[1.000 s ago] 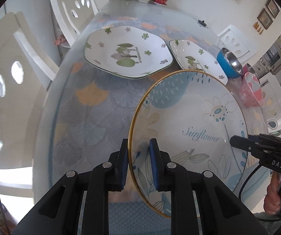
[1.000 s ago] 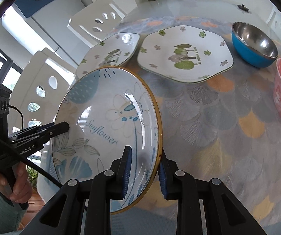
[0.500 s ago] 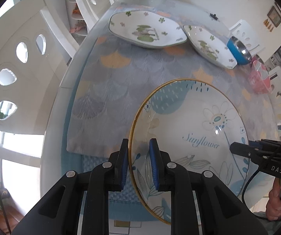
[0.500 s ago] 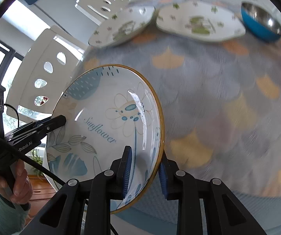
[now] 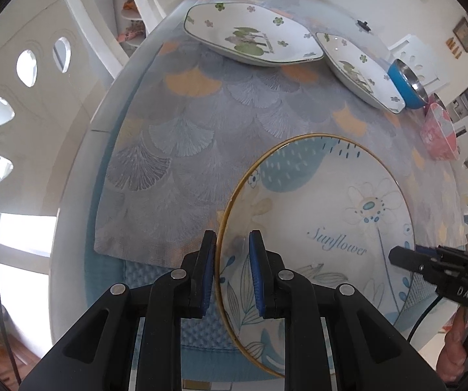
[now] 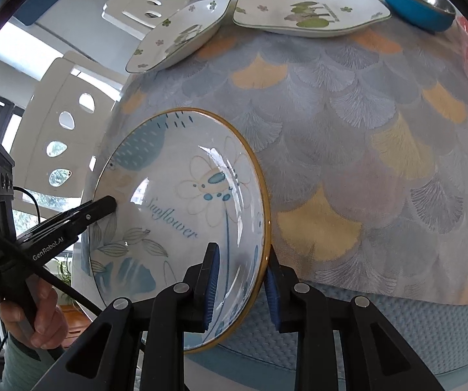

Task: Organize plates and bowls
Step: 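Lift the Sunflower plate with both grippers and carry it toward the table edge, then lower the Sunflower plate onto the cloth and open both grippers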

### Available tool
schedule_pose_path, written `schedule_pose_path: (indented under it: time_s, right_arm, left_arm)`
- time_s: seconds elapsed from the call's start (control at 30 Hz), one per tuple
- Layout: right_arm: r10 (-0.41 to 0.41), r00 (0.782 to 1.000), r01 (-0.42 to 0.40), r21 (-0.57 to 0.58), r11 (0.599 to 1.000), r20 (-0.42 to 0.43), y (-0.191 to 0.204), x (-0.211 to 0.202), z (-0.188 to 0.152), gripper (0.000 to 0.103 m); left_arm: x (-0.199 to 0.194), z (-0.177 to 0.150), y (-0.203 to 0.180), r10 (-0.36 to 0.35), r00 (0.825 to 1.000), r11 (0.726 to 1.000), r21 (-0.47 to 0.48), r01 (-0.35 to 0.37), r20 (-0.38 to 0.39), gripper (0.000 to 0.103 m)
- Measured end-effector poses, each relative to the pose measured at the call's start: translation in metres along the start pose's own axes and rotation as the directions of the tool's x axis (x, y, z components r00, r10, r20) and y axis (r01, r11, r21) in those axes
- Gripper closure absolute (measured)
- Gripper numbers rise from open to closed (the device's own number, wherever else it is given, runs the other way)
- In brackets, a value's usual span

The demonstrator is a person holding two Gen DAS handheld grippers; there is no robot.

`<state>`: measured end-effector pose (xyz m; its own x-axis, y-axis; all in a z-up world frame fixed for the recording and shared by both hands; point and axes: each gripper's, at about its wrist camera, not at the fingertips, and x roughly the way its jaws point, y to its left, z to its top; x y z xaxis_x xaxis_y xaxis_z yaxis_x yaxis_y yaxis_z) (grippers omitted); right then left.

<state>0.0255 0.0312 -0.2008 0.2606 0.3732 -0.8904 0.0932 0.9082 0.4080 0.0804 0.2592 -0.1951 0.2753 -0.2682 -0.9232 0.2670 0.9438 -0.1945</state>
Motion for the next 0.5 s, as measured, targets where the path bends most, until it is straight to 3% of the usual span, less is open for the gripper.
schedule_pose_path:
  time_s: [0.4, 0.5]
  right_arm:
    - [-0.051, 0.992, 0.052, -0.005, 0.999, 0.116, -0.012, -0.062, 0.021, 0.077]
    - [-0.051, 0.984, 0.063, -0.067, 0.996, 0.168, 0.004, -0.084, 0.045, 0.077]
  left_arm:
    - [-0.049, 0.021, 0.009, 0.012, 0.994, 1.0, -0.004, -0.011, 0.113, 0.081]
    - [-0.064, 0.036, 0.008, 0.005, 0.987, 1.0, -0.008, -0.004, 0.158, 0.073]
